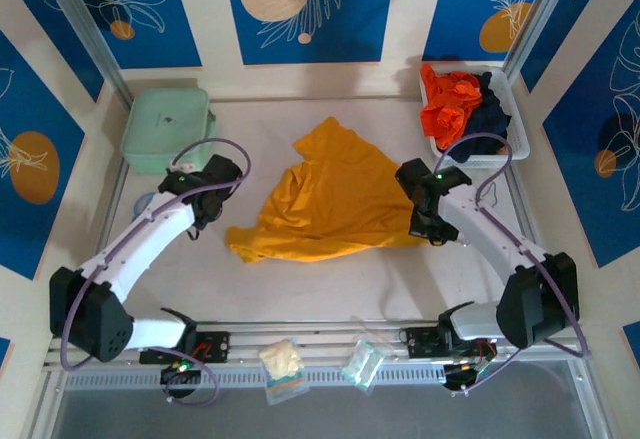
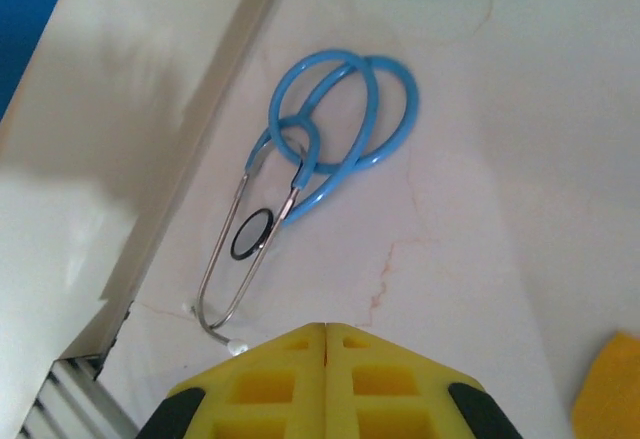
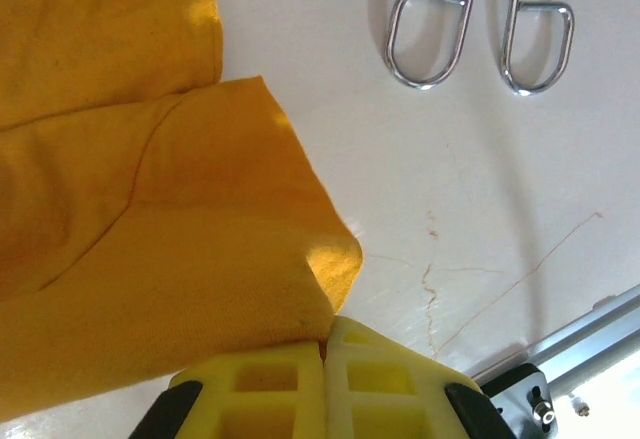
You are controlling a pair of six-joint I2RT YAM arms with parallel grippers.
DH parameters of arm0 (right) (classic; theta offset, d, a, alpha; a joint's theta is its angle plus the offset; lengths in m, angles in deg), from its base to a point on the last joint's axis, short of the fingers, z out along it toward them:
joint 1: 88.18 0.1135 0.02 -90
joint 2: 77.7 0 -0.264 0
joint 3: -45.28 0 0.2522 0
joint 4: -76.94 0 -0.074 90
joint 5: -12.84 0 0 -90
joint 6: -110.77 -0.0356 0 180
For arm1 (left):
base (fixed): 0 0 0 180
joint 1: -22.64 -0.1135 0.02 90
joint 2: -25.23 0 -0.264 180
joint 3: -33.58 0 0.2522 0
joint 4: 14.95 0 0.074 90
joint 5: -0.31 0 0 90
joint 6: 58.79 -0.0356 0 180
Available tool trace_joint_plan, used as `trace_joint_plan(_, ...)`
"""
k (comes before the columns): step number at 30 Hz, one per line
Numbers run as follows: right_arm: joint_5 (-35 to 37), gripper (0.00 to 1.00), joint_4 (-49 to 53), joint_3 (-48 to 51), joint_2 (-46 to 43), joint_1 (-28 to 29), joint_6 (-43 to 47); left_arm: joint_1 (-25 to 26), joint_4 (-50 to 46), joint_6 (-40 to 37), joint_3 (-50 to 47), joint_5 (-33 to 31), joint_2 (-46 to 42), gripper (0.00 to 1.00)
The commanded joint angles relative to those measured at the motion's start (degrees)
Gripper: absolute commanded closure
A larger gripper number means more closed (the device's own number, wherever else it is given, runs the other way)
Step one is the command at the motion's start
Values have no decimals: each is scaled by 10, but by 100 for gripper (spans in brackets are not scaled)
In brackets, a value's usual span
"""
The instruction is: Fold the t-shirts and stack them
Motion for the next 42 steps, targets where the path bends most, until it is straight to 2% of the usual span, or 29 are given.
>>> trace_joint_plan(1, -46, 100, 10, -4, -14, -2, 25, 1, 1, -7, 8, 40, -4, 82)
trace_joint_plan(2, -63, 95, 7, 1, -13, -2, 28, 3, 7, -9, 5, 56, -1, 76)
trace_joint_plan(3, -82, 85, 4, 6, -12, 1, 27, 3, 13, -11, -1, 76, 3, 70)
trace_joint_plan(4, -90, 68, 3, 10, -15, 5, 23, 4, 22, -11, -8, 96, 7, 65)
trace_joint_plan(6, -95, 45, 5, 11, -23, 17, 14, 9, 41, -11, -25, 142, 14, 61)
trace_joint_plan(8, -98, 30, 8, -3, -32, 25, 13, 17, 60, -6, -46, 181, 21, 59)
trace_joint_plan(9, -100, 28, 8, -14, -35, 30, 14, 21, 71, -2, -59, 199, 25, 57)
trace_joint_plan(12, -125, 26, -17, -57, -25, 51, 28, 30, 107, 10, -97, 247, 34, 52)
trace_joint_plan(15, -178, 27, -67, -112, 29, 79, 49, 32, 145, 24, -131, 289, 45, 45)
trace_joint_plan(18, -215, 27, -103, -199, 127, 116, 72, 33, 184, 36, -159, 319, 52, 39)
trace_joint_plan(22, -237, 26, -95, -366, 291, 162, 97, 33, 242, 46, -192, 354, 62, 38)
trace_joint_plan(28, -275, 25, -38, -632, 514, 191, 113, 38, 289, 50, -214, 385, 72, 56)
trace_joint_plan(34, -326, 28, 46, -891, 707, 192, 111, 42, 287, 42, -217, 383, 54, 85)
trace_joint_plan(36, -346, 31, 52, -925, 745, 189, 101, 43, 285, 40, -219, 381, 47, 94)
trace_joint_plan(38, -368, 33, 34, -909, 756, 185, 89, 43, 284, 39, -222, 380, 39, 100)
trace_joint_plan(42, -403, 37, -17, -864, 762, 179, 65, 46, 278, 34, -223, 378, 20, 100)
